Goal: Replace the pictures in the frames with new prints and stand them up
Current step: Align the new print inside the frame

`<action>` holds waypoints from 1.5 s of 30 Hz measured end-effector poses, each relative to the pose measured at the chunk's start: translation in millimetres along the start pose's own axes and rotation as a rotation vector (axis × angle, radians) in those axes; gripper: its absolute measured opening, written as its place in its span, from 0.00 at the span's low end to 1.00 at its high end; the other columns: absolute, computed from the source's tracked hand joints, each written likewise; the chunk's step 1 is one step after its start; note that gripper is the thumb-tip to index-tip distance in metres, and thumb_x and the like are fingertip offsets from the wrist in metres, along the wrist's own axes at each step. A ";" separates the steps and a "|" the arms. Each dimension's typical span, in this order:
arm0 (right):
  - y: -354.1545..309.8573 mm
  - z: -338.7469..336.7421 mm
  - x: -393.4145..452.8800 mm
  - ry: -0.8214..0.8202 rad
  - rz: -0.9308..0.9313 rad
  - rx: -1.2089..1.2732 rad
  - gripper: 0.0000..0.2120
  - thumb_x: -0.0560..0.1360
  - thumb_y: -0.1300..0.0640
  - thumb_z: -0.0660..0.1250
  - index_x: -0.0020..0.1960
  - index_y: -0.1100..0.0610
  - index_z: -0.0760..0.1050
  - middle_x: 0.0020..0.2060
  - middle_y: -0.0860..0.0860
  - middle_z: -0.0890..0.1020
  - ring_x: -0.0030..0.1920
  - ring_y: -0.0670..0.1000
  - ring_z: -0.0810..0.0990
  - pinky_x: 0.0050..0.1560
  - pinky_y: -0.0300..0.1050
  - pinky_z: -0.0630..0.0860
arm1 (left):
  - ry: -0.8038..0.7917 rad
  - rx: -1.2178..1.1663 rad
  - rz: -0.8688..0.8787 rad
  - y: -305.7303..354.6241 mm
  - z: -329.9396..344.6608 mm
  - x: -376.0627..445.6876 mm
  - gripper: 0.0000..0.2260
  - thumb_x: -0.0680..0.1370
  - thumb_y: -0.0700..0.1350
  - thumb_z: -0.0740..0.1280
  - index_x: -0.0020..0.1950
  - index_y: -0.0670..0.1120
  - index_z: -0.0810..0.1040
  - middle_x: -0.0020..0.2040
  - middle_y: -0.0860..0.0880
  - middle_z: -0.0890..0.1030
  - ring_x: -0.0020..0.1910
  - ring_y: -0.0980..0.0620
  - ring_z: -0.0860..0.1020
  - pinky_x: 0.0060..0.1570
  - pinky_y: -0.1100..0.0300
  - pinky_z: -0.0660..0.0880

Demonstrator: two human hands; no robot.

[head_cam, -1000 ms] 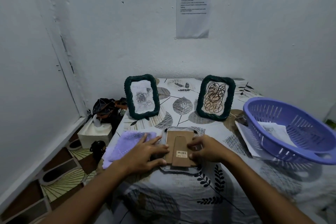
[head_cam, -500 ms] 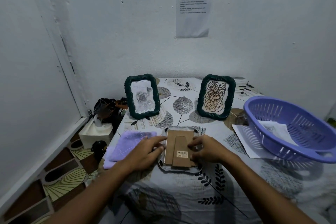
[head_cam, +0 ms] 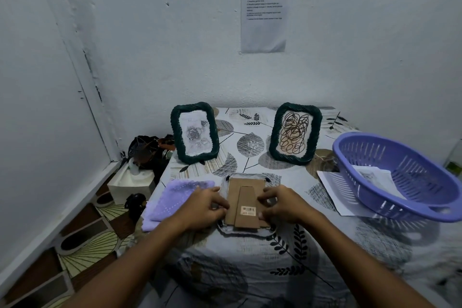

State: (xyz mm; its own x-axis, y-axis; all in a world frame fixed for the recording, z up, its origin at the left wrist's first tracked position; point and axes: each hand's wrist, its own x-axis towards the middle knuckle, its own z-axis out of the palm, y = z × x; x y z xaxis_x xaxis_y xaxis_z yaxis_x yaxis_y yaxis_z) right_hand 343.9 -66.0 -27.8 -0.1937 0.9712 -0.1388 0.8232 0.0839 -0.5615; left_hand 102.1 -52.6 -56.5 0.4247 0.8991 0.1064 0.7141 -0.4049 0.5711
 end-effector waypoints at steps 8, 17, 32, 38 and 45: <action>2.7 1.2 0.3 -0.012 0.005 0.010 0.29 0.68 0.53 0.75 0.68 0.53 0.73 0.73 0.51 0.66 0.71 0.55 0.67 0.70 0.53 0.64 | -0.024 0.093 0.028 2.7 -3.8 2.1 0.11 0.74 0.48 0.68 0.54 0.50 0.84 0.59 0.54 0.82 0.71 0.54 0.67 0.73 0.39 0.54; 4.4 1.5 0.7 -0.009 0.001 0.017 0.29 0.68 0.54 0.76 0.67 0.53 0.73 0.74 0.51 0.66 0.71 0.55 0.67 0.71 0.53 0.63 | -0.051 0.180 0.013 15.0 -8.1 0.0 0.09 0.77 0.47 0.67 0.56 0.50 0.83 0.61 0.55 0.80 0.73 0.55 0.63 0.74 0.39 0.46; 18.8 -32.6 32.7 0.168 -0.140 -0.006 0.12 0.76 0.59 0.67 0.59 0.55 0.79 0.58 0.52 0.81 0.52 0.46 0.79 0.54 0.42 0.76 | 0.054 0.187 0.009 4.0 -32.4 43.2 0.08 0.76 0.46 0.70 0.54 0.49 0.83 0.50 0.52 0.84 0.45 0.58 0.80 0.50 0.59 0.78; 20.3 -43.1 70.2 0.099 -0.165 -0.145 0.12 0.74 0.63 0.68 0.57 0.57 0.81 0.53 0.53 0.83 0.49 0.48 0.81 0.48 0.38 0.73 | -0.028 0.342 0.110 -12.8 -34.6 89.5 0.11 0.75 0.46 0.71 0.56 0.49 0.84 0.53 0.49 0.83 0.55 0.50 0.75 0.53 0.58 0.71; 23.5 -43.1 95.8 -0.016 -0.192 -0.223 0.13 0.70 0.67 0.71 0.54 0.58 0.83 0.47 0.52 0.85 0.41 0.43 0.80 0.41 0.33 0.73 | -0.117 0.380 0.180 -22.8 -34.6 114.1 0.08 0.72 0.43 0.73 0.50 0.49 0.86 0.45 0.51 0.85 0.48 0.52 0.78 0.49 0.59 0.74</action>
State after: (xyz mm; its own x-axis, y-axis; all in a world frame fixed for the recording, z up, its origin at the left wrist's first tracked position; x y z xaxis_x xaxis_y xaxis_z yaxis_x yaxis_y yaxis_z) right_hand 367.7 38.7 -19.2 -0.3643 0.9292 -0.0615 0.8672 0.3145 -0.3861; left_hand 115.0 65.0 -29.2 0.6053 0.7928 0.0714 0.7680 -0.6053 0.2091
